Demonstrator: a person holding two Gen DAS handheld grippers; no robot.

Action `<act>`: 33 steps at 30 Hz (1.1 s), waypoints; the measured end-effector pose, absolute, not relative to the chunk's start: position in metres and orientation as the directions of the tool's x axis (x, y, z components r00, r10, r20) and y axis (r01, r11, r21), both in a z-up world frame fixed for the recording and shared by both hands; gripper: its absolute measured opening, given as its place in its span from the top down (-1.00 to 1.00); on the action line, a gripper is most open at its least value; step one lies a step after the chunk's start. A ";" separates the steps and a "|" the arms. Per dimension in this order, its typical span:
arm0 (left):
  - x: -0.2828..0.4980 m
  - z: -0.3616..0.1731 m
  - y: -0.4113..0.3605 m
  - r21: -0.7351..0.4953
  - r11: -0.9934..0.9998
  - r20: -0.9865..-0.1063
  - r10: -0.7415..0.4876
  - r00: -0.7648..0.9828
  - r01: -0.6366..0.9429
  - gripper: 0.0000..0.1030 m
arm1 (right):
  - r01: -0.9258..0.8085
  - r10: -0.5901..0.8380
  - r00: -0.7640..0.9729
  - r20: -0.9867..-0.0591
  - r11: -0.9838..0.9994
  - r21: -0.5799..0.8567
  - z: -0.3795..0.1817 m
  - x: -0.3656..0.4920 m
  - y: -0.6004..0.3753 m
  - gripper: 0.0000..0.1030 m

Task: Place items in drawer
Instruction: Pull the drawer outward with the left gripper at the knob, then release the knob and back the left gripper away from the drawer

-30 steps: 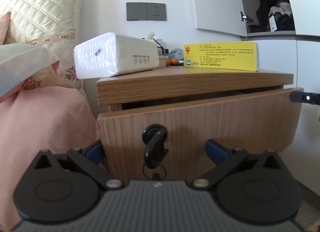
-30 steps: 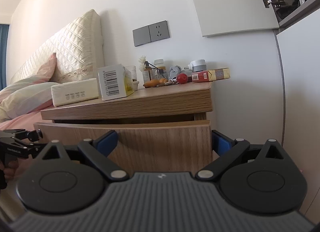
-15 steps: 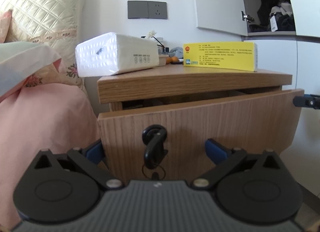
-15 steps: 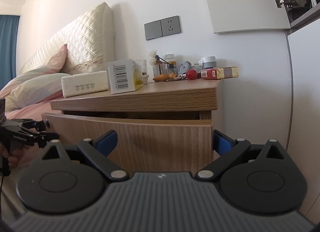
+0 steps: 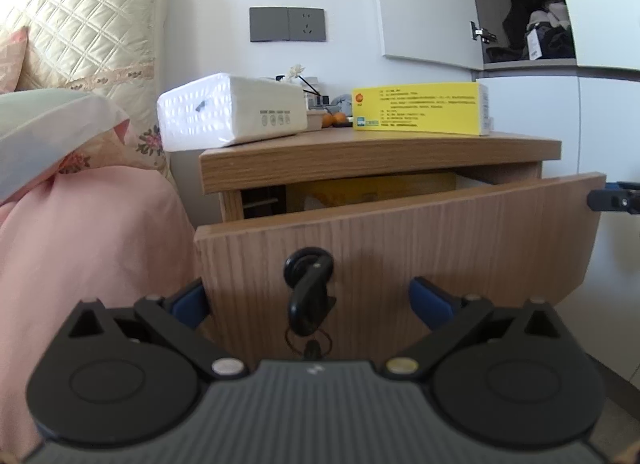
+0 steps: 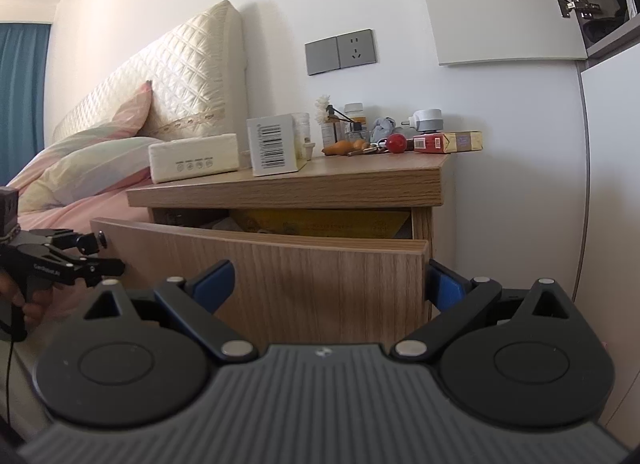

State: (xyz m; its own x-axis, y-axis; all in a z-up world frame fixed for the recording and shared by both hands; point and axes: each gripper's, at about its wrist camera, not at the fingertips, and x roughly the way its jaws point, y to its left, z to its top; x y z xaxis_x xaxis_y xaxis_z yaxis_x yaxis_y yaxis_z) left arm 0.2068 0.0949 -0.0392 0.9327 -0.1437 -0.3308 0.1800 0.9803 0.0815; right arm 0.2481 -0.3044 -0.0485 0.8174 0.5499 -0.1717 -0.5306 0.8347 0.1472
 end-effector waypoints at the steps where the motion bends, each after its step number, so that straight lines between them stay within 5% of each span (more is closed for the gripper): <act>1: 0.204 -0.039 0.095 0.081 0.980 -0.330 -0.144 0.933 0.180 -0.98 | -0.535 0.554 0.814 -0.174 0.832 0.144 -0.048 0.246 -0.305 -0.99; 33: 0.122 -0.034 0.092 0.075 0.976 -0.357 -0.165 0.919 0.205 -0.99 | -0.604 0.629 0.741 -0.234 0.777 0.175 -0.035 0.168 -0.324 -0.99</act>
